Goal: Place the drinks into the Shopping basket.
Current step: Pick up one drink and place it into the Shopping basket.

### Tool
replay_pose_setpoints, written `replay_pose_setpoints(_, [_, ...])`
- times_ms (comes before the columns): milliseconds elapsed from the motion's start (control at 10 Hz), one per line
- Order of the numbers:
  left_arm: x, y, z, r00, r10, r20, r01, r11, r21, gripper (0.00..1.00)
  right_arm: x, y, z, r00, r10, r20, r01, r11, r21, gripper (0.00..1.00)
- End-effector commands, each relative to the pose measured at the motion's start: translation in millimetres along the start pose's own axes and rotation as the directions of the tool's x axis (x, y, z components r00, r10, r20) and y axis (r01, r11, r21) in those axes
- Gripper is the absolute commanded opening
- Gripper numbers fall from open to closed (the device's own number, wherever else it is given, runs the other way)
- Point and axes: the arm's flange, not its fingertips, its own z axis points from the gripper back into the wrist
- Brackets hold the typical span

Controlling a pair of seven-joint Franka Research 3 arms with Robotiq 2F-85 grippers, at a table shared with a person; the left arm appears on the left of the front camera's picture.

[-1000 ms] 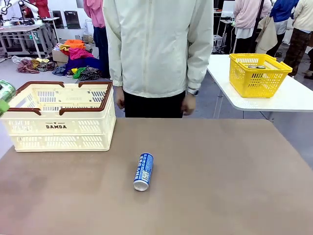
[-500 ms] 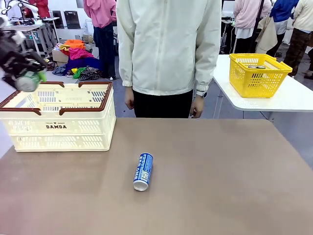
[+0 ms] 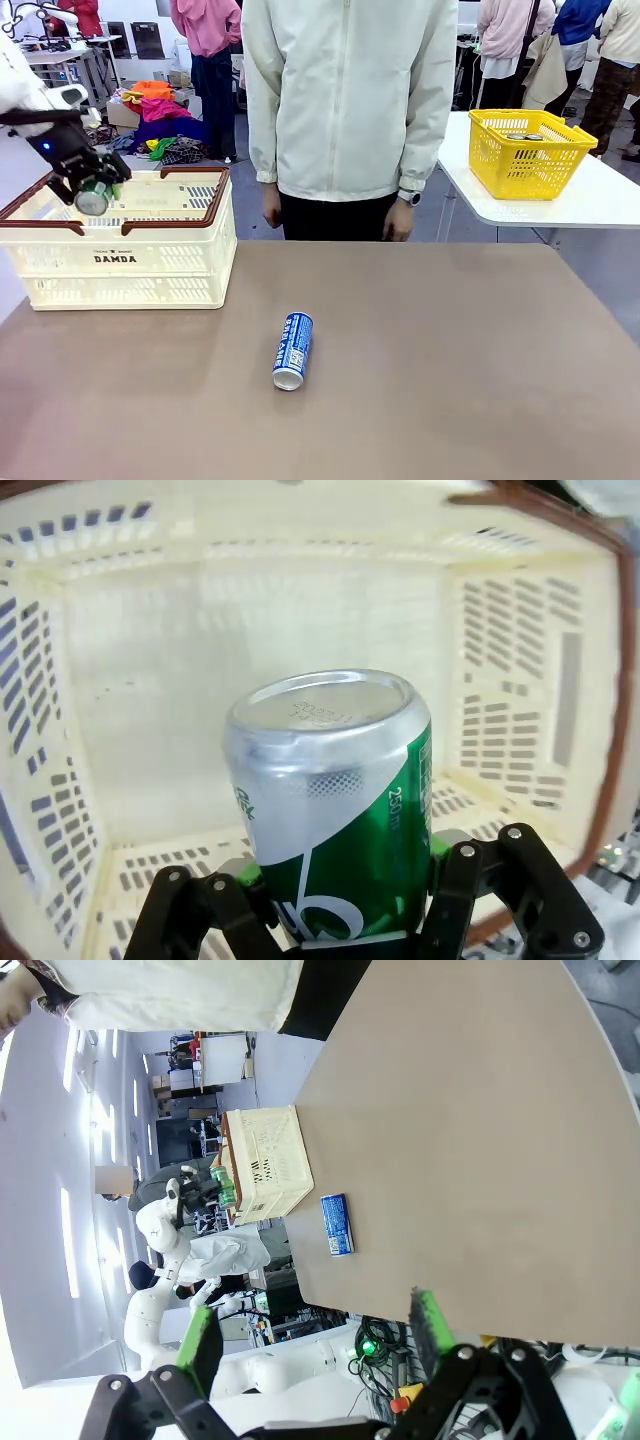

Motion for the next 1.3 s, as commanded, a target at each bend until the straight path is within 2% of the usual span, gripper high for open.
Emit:
replay_pose_setpoints(0, [-9,3,-16,0.998,-0.053,0.030,0.051,0.996,0.066,0.00,-1,2,3,1.000,0.015,-0.007,-0.015,1.000,0.001,1.00])
replay_pose_setpoints(400, [-11,14,-66,0.997,-0.051,-0.053,0.061,0.977,0.204,0.00,-1,2,3,1.000,0.015,-0.007,-0.015,1.000,0.001,1.00])
replay_pose_setpoints(700, [-10,18,-83,0.998,-0.024,-0.055,0.036,0.969,0.243,0.00,-1,2,3,1.000,0.015,-0.007,-0.015,1.000,0.001,1.00])
replay_pose_setpoints(800, [-9,17,-84,0.999,-0.012,-0.051,0.023,0.971,0.239,0.09,-1,2,3,1.000,0.015,-0.007,-0.015,1.000,0.001,1.00])
replay_pose_setpoints(900, [-8,16,-84,0.999,-0.011,-0.051,0.022,0.973,0.230,0.63,-1,2,3,1.000,0.015,-0.007,-0.015,1.000,0.001,1.00])
replay_pose_setpoints(1000, [-7,14,-82,0.999,-0.007,-0.053,0.019,0.973,0.229,1.00,-1,2,3,1.000,0.015,-0.007,-0.015,1.000,0.001,1.00])
replay_pose_setpoints(1200, [-8,13,-74,0.999,-0.010,-0.032,0.017,0.974,0.226,1.00,-1,2,3,1.000,0.015,-0.007,-0.015,1.000,0.001,1.00])
